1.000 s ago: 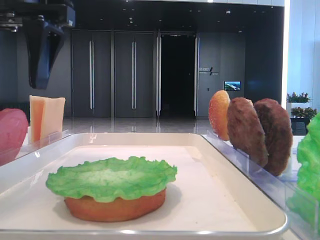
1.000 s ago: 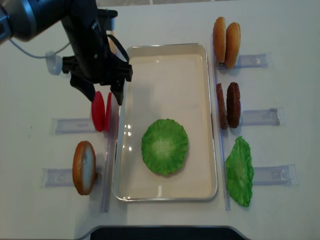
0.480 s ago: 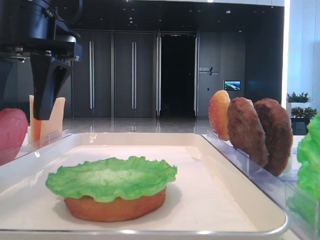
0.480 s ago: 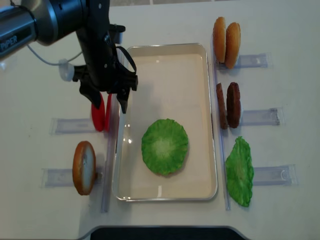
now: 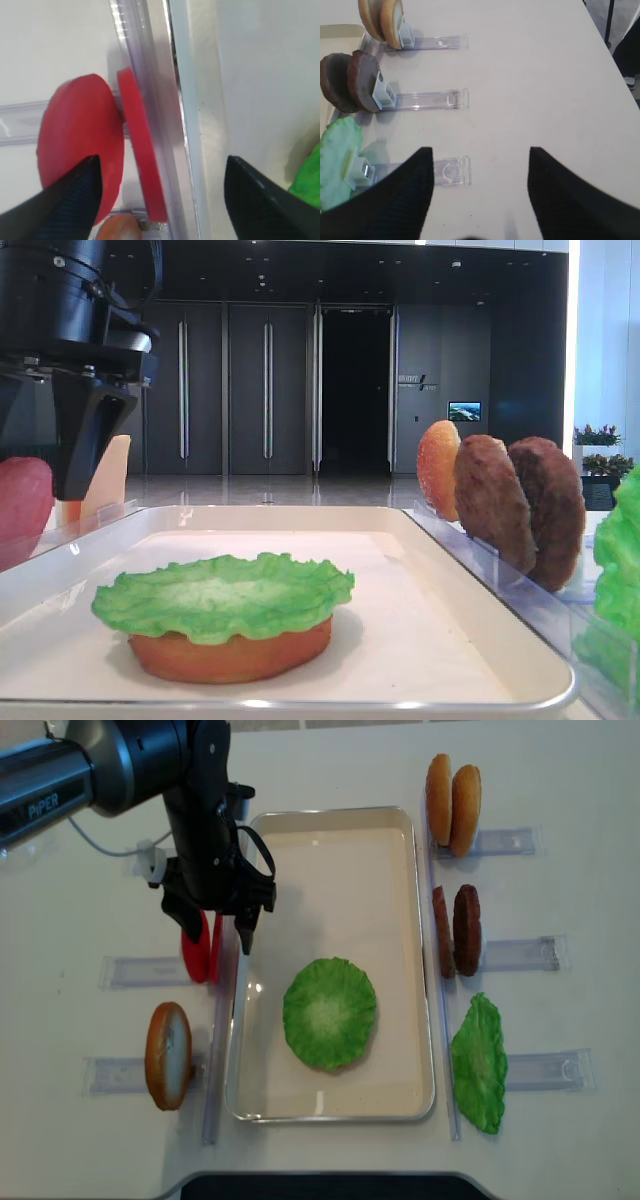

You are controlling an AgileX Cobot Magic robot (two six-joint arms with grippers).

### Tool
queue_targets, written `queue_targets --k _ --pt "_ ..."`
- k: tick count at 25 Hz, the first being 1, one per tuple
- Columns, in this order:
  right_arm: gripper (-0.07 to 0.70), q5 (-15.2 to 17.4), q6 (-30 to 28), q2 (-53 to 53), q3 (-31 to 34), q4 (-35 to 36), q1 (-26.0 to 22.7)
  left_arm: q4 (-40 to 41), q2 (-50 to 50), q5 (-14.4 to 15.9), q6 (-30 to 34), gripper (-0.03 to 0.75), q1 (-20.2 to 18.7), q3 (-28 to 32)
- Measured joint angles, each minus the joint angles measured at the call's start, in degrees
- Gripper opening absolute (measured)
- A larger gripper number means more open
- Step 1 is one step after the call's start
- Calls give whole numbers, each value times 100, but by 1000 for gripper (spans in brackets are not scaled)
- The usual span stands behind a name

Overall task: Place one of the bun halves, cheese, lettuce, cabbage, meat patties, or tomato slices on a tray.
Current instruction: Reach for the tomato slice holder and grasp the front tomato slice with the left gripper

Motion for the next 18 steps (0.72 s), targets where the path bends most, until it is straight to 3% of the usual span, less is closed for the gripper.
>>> queue_targets --k 9,12,15,18 --pt "426 0 0 0 0 0 0 72 0 49 0 578 0 0" --pt "426 0 0 0 0 0 0 131 0 55 0 538 0 0" --pt "426 0 0 0 0 0 0 173 0 60 0 416 0 0" --pt "426 0 0 0 0 0 0 186 0 67 0 220 0 0"
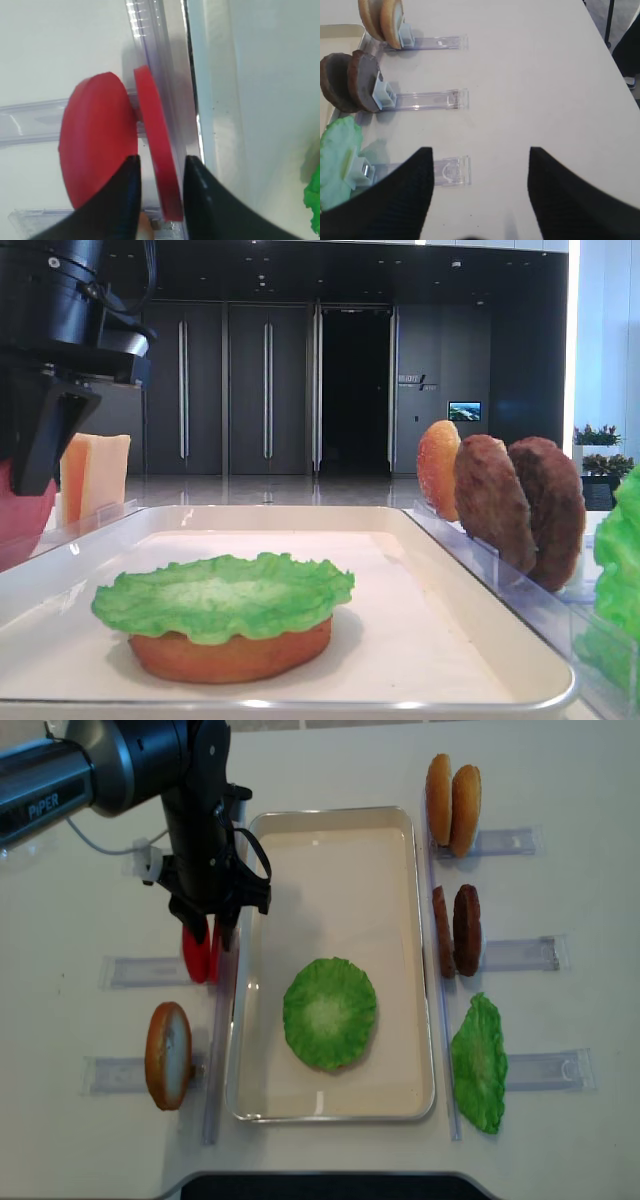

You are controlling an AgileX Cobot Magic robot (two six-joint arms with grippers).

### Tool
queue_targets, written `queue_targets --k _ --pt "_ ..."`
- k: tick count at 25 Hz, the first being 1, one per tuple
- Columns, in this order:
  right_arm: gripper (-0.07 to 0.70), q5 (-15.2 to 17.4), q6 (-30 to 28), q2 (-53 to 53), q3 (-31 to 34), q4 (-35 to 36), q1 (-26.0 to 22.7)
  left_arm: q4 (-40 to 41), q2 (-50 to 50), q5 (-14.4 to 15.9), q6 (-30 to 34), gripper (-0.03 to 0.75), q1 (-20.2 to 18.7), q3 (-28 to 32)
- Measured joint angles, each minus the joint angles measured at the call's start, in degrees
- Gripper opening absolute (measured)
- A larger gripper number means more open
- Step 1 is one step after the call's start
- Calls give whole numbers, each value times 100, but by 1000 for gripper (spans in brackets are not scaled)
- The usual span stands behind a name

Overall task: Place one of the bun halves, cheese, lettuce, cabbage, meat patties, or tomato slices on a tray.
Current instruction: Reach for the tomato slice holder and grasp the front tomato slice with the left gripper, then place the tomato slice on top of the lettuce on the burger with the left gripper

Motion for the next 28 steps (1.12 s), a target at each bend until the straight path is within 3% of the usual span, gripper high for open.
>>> queue_targets --k 2,4,20,28 --pt "426 0 0 0 0 0 0 5 0 4 0 99 0 0" --pt "426 0 0 0 0 0 0 49 0 44 0 60 0 0" --pt "426 0 0 0 0 0 0 9 -17 92 0 57 0 -353" --pt "426 0 0 0 0 2 0 -394 -546 93 5 57 -4 -435"
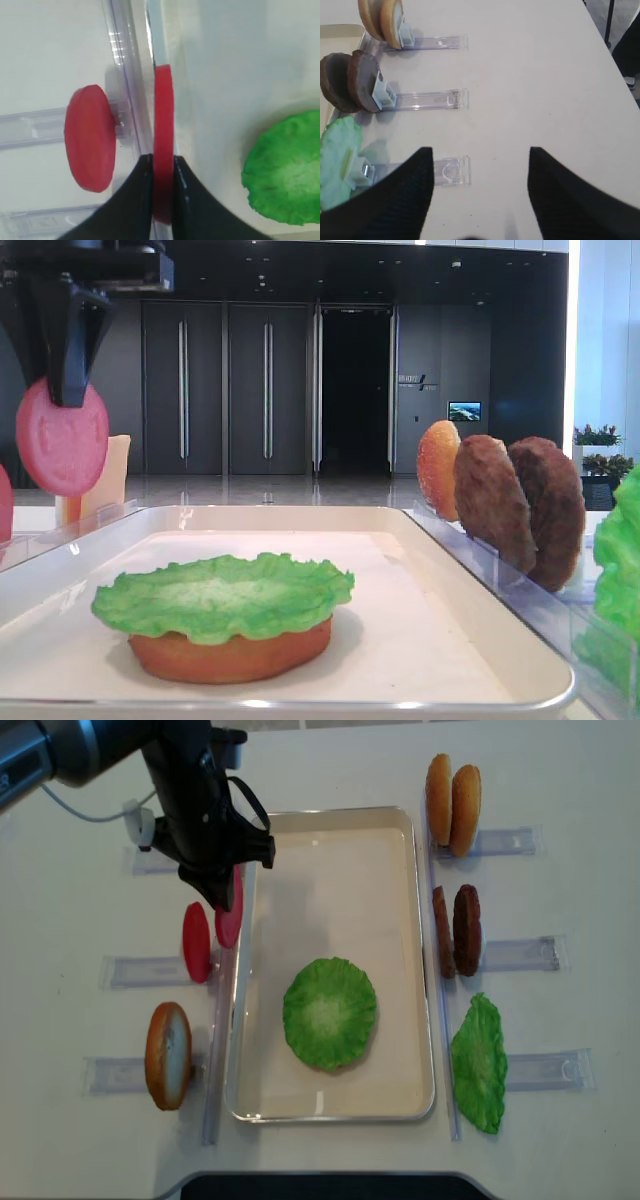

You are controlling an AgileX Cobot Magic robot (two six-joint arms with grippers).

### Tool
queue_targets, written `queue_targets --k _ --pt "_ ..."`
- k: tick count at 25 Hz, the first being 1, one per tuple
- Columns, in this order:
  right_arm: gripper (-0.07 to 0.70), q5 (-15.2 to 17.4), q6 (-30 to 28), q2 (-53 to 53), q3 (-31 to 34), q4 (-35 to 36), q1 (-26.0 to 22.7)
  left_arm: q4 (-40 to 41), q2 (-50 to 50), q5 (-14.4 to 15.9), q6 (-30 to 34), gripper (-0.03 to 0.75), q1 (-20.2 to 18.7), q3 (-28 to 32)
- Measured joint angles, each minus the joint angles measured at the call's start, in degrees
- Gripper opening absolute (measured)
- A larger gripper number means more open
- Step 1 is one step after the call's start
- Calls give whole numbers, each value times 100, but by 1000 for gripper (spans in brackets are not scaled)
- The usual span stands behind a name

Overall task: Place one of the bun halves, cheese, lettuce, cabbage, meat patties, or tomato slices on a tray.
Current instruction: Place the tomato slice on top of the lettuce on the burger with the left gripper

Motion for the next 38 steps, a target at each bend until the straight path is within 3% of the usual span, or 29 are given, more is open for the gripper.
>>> queue_targets --k 10,14,20,24,32,38 --pt "426 0 0 0 0 0 0 -965 -759 17 -5 57 -2 38" --pt "426 0 0 0 0 0 0 -1270 -1026 -61 -5 57 -2 627" --pt "426 0 0 0 0 0 0 -2005 -1451 -1404 63 57 -2 1700" --pt "426 0 0 0 0 0 0 -2632 -1494 -1962 373 57 -7 2120" --pt "426 0 0 0 0 0 0 -3915 -1352 -2535 1593 57 -182 2499" --pt "426 0 0 0 0 0 0 -4630 -821 -2667 2147 57 -386 2505"
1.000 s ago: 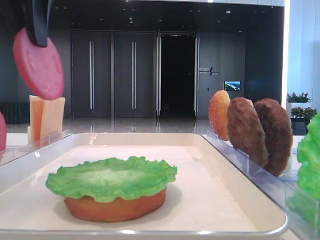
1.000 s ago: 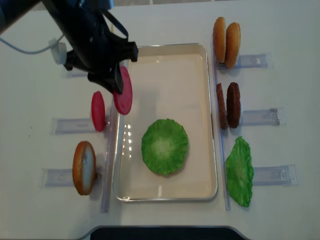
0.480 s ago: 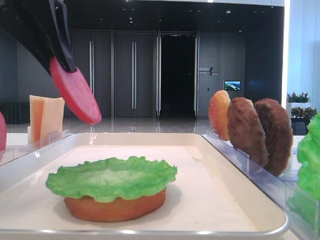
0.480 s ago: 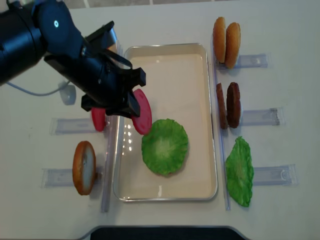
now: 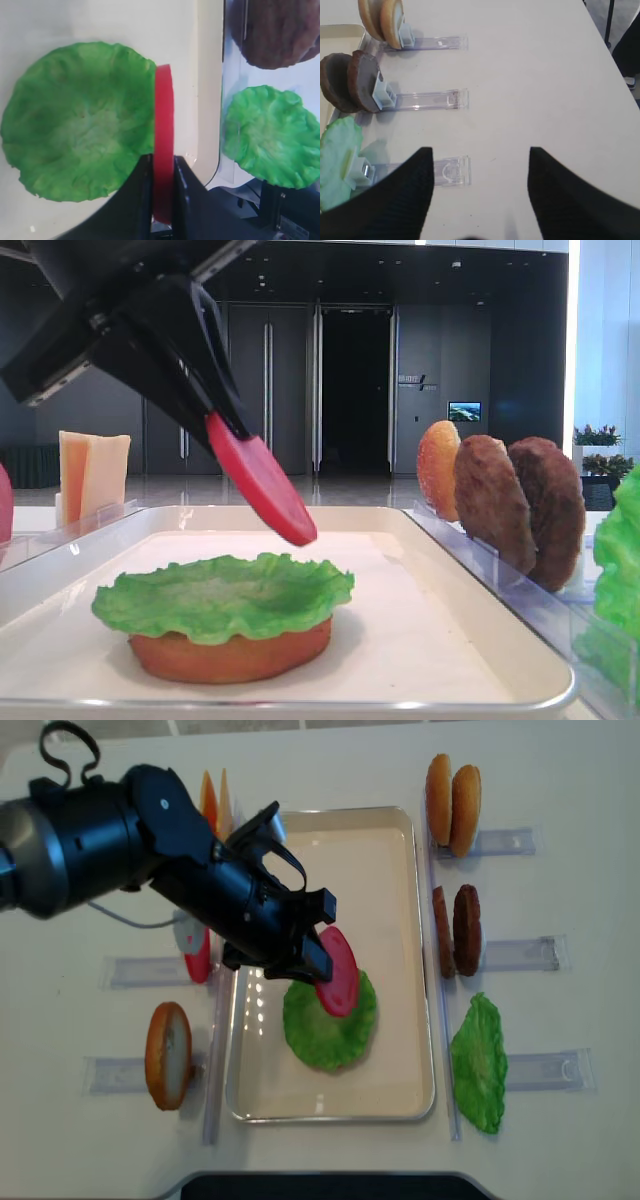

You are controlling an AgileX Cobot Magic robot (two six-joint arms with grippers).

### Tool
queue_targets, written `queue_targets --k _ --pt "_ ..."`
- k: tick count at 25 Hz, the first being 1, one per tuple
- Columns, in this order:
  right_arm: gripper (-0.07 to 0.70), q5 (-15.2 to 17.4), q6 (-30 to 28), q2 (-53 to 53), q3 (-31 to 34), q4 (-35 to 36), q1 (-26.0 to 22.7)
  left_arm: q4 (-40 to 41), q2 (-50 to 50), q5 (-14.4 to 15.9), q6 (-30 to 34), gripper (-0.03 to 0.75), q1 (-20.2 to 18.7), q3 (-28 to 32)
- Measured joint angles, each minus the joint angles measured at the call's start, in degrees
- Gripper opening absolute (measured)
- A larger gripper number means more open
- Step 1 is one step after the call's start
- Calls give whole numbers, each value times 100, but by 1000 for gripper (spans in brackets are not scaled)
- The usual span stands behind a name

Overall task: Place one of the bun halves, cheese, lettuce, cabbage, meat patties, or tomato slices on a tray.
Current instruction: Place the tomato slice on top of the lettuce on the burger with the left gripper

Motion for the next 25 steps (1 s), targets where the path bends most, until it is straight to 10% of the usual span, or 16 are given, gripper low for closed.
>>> queue_targets --k 25 --pt "426 0 0 0 0 0 0 -565 573 0 600 57 -75 0"
